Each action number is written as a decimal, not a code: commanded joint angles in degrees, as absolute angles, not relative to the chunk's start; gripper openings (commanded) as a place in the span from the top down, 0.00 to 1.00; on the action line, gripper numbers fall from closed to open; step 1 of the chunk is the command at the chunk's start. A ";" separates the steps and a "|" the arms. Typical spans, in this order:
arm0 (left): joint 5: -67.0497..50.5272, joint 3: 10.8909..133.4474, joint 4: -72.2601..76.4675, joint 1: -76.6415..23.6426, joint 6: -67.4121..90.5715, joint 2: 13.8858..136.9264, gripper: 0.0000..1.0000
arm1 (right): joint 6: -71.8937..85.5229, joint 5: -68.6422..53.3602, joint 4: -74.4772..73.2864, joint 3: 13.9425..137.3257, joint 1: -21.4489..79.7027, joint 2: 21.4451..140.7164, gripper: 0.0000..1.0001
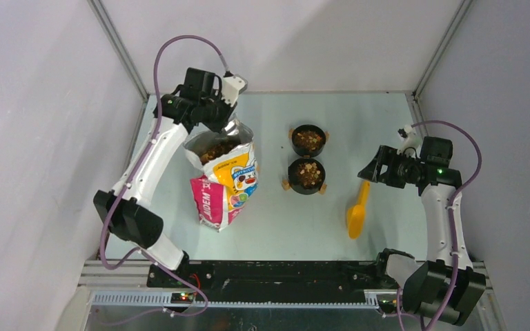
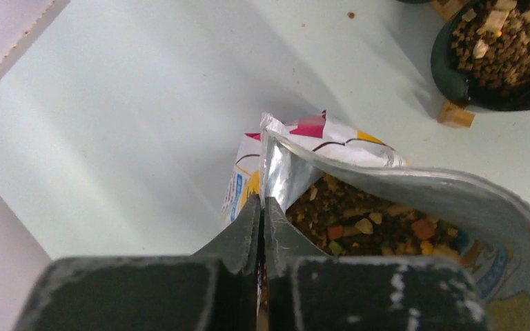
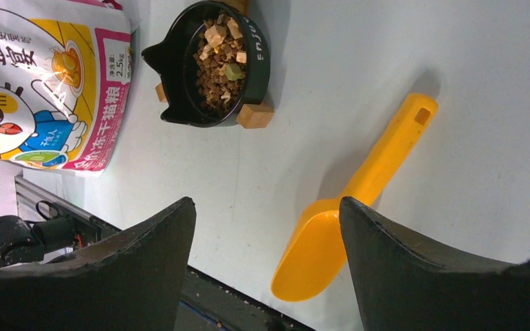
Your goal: Serve the pet food
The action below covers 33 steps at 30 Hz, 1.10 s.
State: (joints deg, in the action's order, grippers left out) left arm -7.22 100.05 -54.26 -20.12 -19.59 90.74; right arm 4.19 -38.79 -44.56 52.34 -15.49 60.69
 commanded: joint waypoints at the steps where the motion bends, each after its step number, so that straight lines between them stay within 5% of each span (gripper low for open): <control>1: -8.52 103.34 -49.57 -20.49 -19.57 92.44 0.99 | 2.82 -39.23 -44.06 54.49 -14.26 61.03 0.22; 22: -20.88 119.08 -46.62 -22.33 -15.27 100.59 0.99 | 2.06 -42.56 -44.44 61.89 -8.68 69.11 0.24; 27: -16.14 120.04 -50.51 -22.32 -15.09 92.37 0.47 | 0.69 -43.16 -45.36 66.37 -6.06 71.19 0.24; 31: -11.41 106.97 -46.84 -22.32 -13.35 74.92 0.18 | -3.40 -40.79 -45.71 68.32 -3.01 71.16 0.24; 33: -6.48 102.57 -49.48 -22.37 -13.40 68.12 0.12 | -6.75 -39.34 -46.24 69.57 -1.53 71.62 0.23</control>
